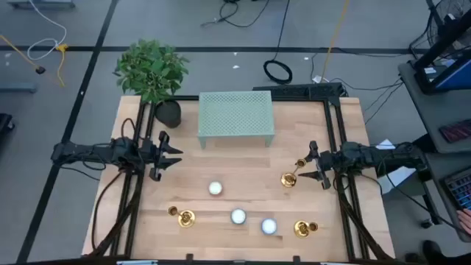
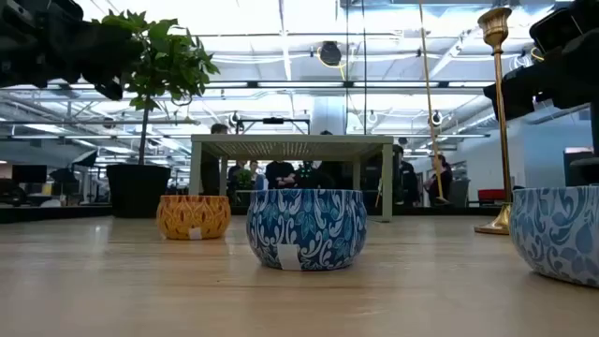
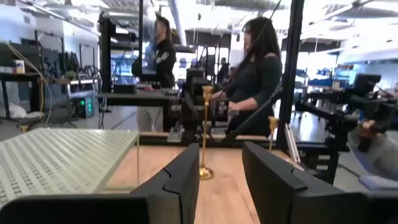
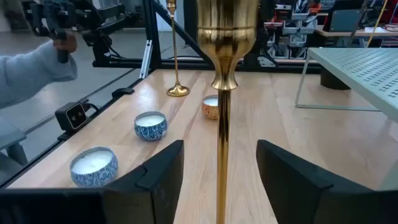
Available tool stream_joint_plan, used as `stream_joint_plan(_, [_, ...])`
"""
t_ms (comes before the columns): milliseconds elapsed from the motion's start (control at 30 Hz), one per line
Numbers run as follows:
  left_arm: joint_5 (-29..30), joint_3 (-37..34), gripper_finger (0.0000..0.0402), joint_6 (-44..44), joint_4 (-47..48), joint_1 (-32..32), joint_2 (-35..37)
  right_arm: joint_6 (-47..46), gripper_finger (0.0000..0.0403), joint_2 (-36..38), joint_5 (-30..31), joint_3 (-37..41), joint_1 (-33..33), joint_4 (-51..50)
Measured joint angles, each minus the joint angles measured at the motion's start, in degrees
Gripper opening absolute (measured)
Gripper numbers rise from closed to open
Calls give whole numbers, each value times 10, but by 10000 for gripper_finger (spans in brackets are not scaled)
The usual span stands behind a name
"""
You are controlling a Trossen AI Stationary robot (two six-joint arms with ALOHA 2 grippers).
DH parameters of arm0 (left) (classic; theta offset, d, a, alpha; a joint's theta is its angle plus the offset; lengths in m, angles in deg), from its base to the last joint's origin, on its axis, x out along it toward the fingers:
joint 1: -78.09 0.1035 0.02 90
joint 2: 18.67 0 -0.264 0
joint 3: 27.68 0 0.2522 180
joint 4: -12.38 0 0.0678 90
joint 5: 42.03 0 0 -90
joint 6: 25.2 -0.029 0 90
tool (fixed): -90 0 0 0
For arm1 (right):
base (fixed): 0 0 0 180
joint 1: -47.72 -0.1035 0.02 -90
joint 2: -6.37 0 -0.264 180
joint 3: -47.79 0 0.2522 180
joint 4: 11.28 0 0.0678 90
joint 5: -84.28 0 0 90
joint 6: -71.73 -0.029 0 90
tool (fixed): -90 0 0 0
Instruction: Pick & Place candle stick holders
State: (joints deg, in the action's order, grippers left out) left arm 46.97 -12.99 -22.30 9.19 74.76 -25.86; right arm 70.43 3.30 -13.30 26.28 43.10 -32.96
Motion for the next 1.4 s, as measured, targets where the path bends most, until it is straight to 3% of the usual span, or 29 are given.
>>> stream_joint_plan(733, [-12,0,129,2,-94,-2,-110,-23,196,0,-1,1,0,7])
stream_joint_plan(967, [-19,0,129,-22,-117,-22,-147,-41,196,-34,-17,1,0,11])
stream_joint_plan(1400, [11,0,129,-12,-206,-44,-217,-4,191,-127,-2,29,0,174])
